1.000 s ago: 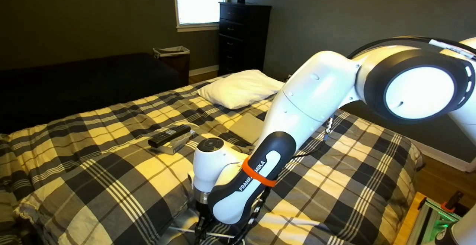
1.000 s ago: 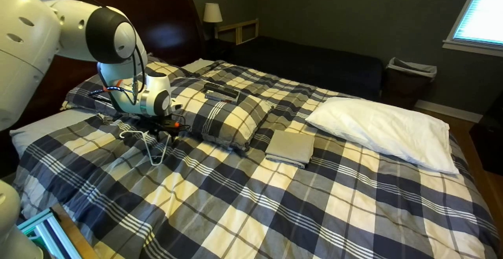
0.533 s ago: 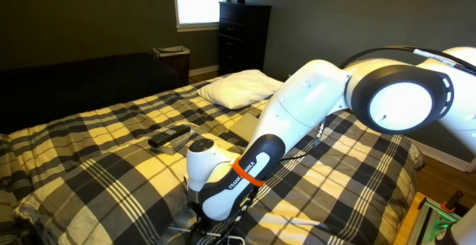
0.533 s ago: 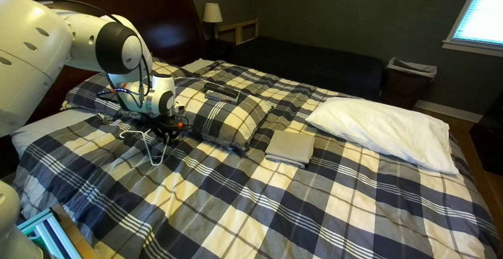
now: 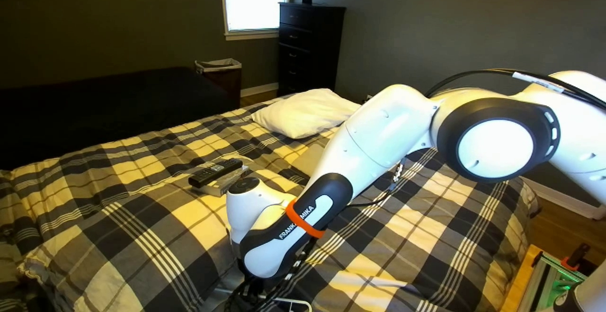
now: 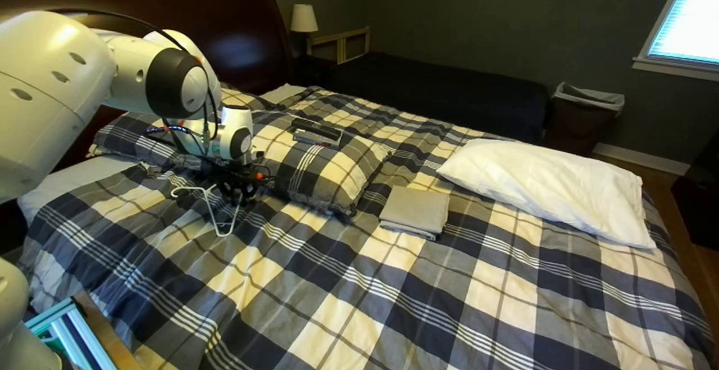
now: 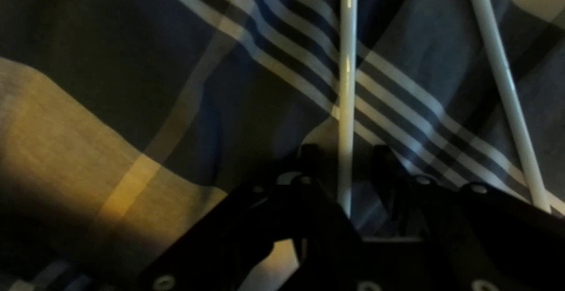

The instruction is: Put the white hanger on the checkered pillow on the right.

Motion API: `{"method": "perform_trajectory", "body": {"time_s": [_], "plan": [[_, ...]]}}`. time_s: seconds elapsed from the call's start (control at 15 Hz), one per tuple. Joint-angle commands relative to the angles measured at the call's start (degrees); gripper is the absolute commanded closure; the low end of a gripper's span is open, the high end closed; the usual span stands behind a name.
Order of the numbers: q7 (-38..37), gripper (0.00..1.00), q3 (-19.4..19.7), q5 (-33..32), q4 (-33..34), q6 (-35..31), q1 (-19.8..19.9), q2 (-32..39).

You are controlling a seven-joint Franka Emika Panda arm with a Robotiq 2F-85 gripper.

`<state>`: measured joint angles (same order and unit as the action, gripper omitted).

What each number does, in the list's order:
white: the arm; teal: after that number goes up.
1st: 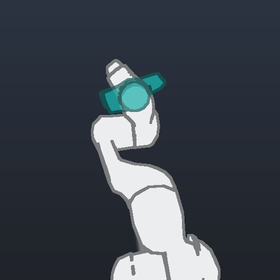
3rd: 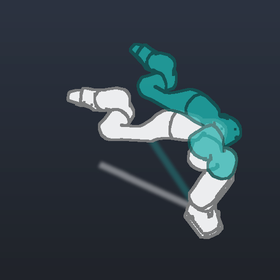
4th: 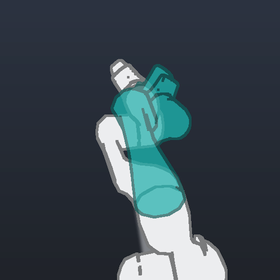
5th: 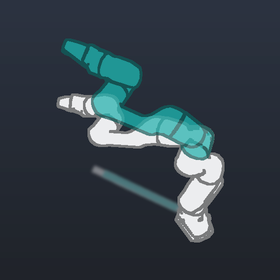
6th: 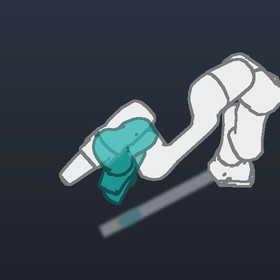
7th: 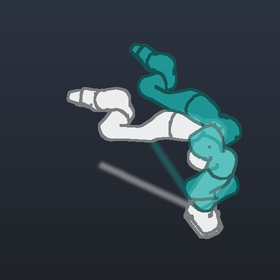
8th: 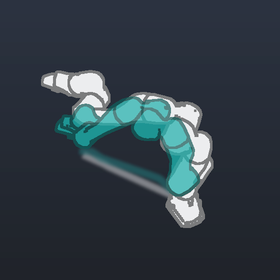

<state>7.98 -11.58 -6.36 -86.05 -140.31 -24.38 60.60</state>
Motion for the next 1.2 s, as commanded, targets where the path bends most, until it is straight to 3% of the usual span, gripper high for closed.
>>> {"method": "perform_trajectory", "body": {"time_s": [0.0,0.07,0.33,0.67,1.13], "plan": [[1.24,0.89,-0.99,-0.50,4.70,3.58,0.45,3.08],[1.30,0.99,-1.01,-0.45,5.40,4.16,0.42,3.47],[2.02,0.98,-1.28,-0.41,3.51,7.02,1.15,1.85],[-0.07,0.98,0.46,-1.01,-6.53,20.45,1.92,-5.12],[-2.02,0.98,2.07,-10.36,-26.62,21.76,0.23,-22.18]]}}
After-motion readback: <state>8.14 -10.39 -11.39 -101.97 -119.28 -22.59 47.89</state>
